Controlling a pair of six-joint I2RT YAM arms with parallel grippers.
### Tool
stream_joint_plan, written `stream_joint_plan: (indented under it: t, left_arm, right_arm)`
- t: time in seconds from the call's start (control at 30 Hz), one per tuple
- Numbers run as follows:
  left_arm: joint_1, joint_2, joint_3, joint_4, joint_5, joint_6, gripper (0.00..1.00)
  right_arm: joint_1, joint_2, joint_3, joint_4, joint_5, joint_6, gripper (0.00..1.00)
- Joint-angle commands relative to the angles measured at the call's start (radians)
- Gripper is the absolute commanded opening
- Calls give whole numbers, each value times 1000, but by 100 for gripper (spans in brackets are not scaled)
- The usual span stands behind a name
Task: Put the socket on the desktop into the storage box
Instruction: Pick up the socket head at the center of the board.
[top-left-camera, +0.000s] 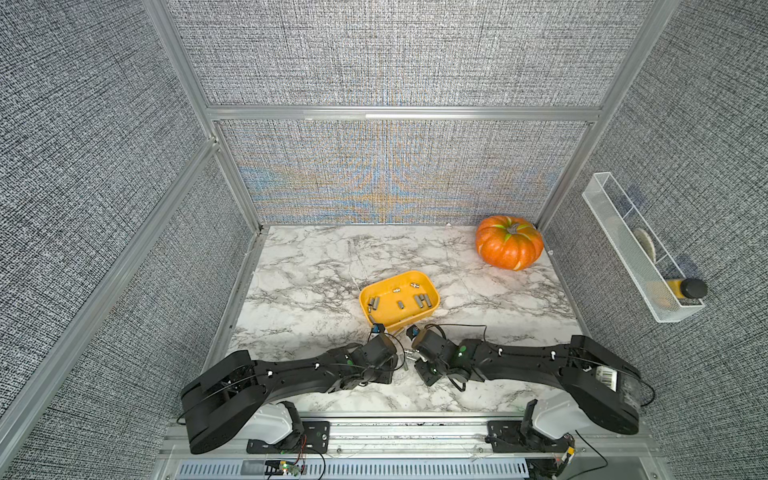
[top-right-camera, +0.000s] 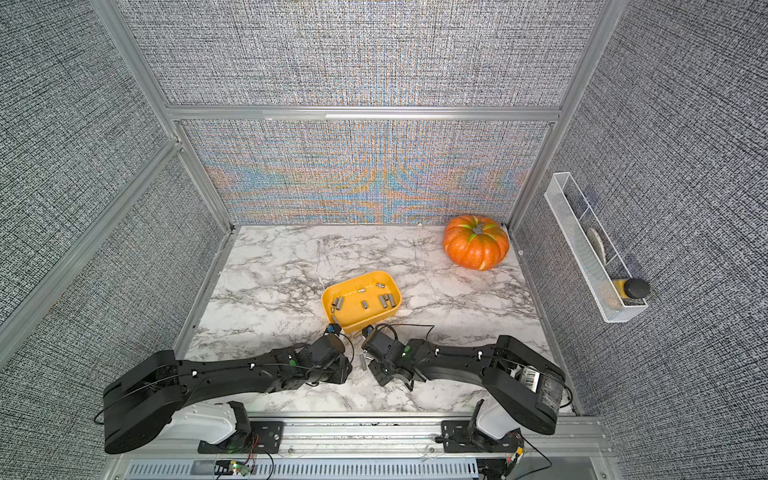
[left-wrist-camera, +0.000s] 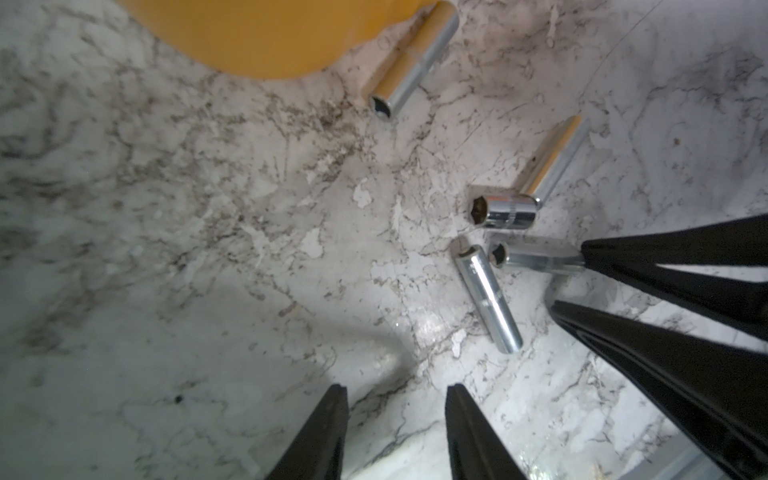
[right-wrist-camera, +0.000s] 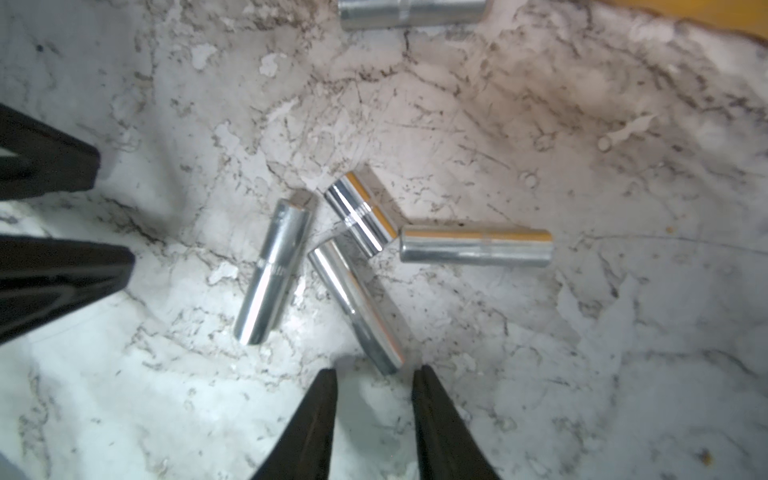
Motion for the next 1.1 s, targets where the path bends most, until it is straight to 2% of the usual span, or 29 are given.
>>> stream_joint_plan:
  t: [0.0,0.27,0.47,0.63,0.87,1.07]
  left_arm:
    - [1,-2,0,24,-19,-7,45]
    - [4,-29,-19,22,-31,-32,45]
    - [10,-67,-49,22,-45,-62,45]
    - [18,-102,-70,21,-58,-81,45]
    - [26,-135,-80,14,-73,-88,46]
    - [35,-156,-79,12,-79,-89,48]
  right_arm:
    - [-10,35,-6,-78,-6,-13,43]
    - [-28,80,23,-47,-5,-49,43]
    - [-27,98,28,-43,-14,-64,31]
    - [-16,108,18,-60,-13,-71,18]
    - [0,63,16,-128,-24,-20,3]
    - [-1,-60,24,-198,-12,42,0]
